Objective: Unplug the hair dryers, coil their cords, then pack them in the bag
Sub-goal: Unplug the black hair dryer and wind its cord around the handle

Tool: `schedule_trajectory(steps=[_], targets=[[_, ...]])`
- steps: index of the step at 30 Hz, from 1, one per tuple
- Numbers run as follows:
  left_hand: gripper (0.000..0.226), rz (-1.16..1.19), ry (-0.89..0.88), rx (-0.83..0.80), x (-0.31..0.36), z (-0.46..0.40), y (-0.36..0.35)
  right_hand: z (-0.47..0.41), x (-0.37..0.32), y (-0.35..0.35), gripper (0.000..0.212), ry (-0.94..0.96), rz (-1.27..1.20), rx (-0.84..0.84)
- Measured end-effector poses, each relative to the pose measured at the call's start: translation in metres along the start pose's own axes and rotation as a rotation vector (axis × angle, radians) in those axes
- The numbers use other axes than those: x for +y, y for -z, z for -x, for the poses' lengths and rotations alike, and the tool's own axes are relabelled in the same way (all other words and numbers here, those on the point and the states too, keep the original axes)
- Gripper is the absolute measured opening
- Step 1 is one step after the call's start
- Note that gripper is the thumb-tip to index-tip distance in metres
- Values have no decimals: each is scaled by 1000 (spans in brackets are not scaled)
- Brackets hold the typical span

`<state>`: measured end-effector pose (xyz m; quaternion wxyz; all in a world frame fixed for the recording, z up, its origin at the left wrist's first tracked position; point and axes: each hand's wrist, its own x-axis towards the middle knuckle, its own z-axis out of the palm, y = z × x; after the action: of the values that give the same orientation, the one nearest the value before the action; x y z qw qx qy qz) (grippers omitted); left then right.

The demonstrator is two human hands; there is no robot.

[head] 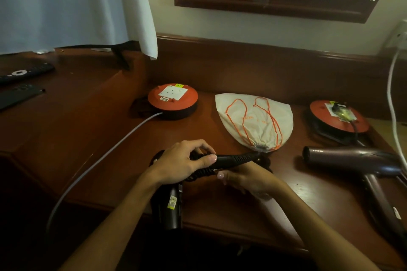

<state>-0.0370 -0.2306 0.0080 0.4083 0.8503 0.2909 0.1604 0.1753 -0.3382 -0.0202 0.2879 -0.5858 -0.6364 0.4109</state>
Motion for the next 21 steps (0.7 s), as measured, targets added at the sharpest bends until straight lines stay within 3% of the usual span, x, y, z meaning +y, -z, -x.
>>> schedule_trajectory(steps=[5,9,17,21], targets=[[47,-64,-17,-113,4,6,7,-14,-2,18,15,32,151,-128],[53,-114,-23,-190,6,6,3,-31,9,34,12,77,328,-283],[71,-271,18,-223,12,2,-6,-49,-15,57,29,-80,520,-247],[73,-471,2,-236,15,-3,-20,-47,-28,52,24,-83,563,-186]])
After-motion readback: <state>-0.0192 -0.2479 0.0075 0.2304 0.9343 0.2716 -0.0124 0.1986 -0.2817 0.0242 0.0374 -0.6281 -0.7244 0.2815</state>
